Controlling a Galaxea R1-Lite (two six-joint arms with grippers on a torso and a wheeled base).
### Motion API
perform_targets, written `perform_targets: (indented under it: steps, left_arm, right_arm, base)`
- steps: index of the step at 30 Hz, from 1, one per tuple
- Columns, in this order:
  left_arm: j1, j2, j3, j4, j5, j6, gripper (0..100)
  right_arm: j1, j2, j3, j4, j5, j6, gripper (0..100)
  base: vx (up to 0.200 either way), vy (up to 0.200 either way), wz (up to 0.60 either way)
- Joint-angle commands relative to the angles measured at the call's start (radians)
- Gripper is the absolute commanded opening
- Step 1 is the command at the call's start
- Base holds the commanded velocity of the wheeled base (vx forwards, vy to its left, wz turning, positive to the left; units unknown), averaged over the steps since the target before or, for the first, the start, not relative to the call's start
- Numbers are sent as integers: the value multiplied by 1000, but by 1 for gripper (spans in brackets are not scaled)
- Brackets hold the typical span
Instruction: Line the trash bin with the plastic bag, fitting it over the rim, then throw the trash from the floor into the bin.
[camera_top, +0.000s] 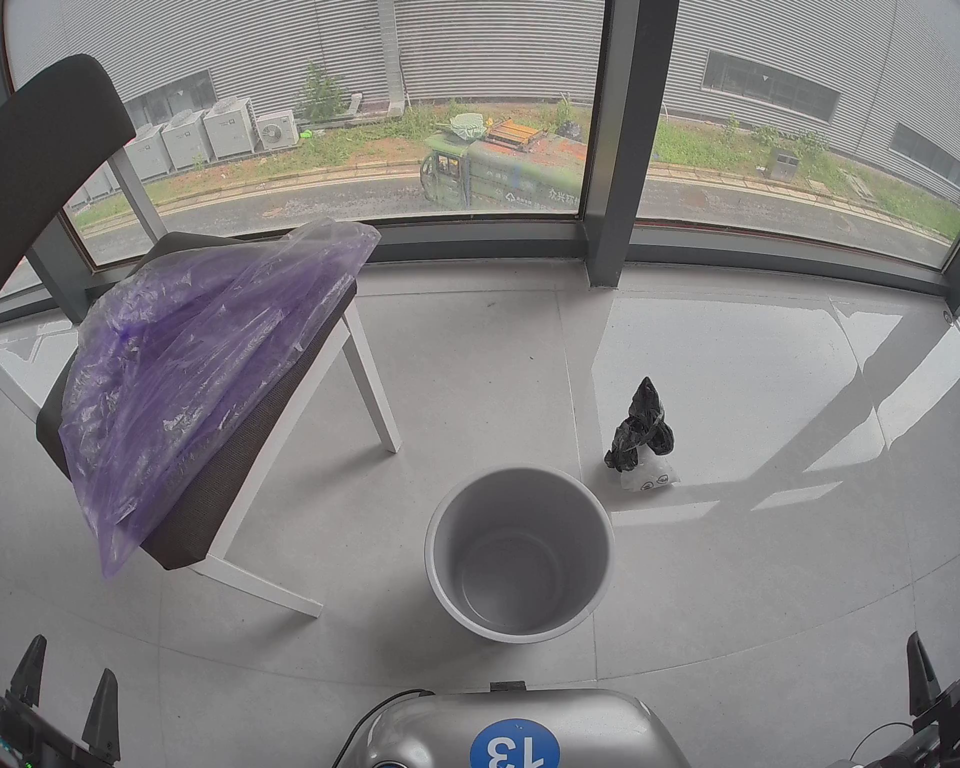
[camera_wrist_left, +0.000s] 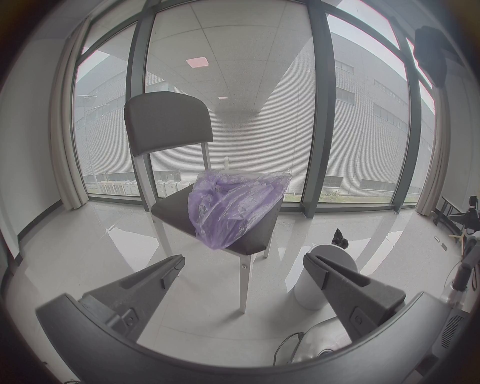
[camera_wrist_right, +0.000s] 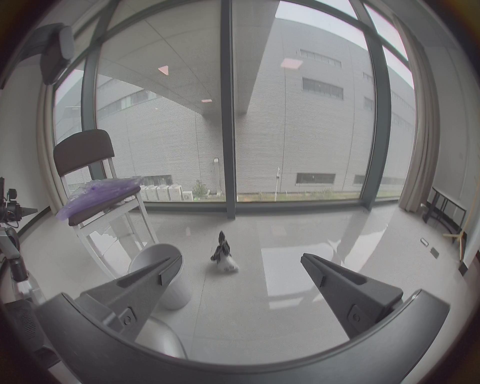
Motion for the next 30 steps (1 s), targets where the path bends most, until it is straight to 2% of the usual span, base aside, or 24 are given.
perform_targets:
  steps: [1,3,4,6,9,12,14,16,19,20,22,26,30]
  left_arm:
    - [-4,-5,-100,-91,-96,-9,100]
    - [-16,47,-189,-82,-204,-6,100]
    - [-13,77,-229,-70,-233,6,100]
    - [-7,128,-274,-57,-233,12,100]
    - [-5,234,-323,-71,-230,35,100]
    - [-5,301,-392,-82,-225,60,100]
    - [10,406,-493,-71,-168,97,100]
    - [30,453,-513,-65,-105,140,100]
    - [62,484,-493,-25,5,250,100]
    - [65,484,-489,-14,19,266,100]
    - [77,484,-484,64,88,354,100]
    - [79,507,-502,174,137,424,100]
    - [77,562,-508,274,151,456,100]
  right_arm:
    - [1,-9,-31,-139,91,-108,100]
    - [-2,3,-48,-126,180,-141,100]
    - [-8,23,-64,-109,225,-152,100]
    - [-20,71,-107,-86,277,-155,100]
    - [-39,229,-223,-96,311,-152,100]
    - [-39,362,-340,-122,309,-140,100]
    - [-39,562,-479,-198,306,-89,100]
    - [-39,661,-528,-291,291,-34,100]
    - [-33,746,-539,-381,239,20,100]
    - [-31,753,-539,-387,229,24,100]
    - [-22,764,-528,-389,194,47,100]
    - [4,793,-528,-386,197,83,100]
    - [47,838,-510,-384,188,87,100]
  base:
    - [0,0,0]
    - [0,0,0]
    - [0,0,0]
    - [0,0,0]
    - [0,0,0]
    - [0,0,0]
    - [0,0,0]
    - [0,0,0]
    - [0,0,0]
    - [0,0,0]
    - [0,0,0]
    - [0,0,0]
    - [0,0,0]
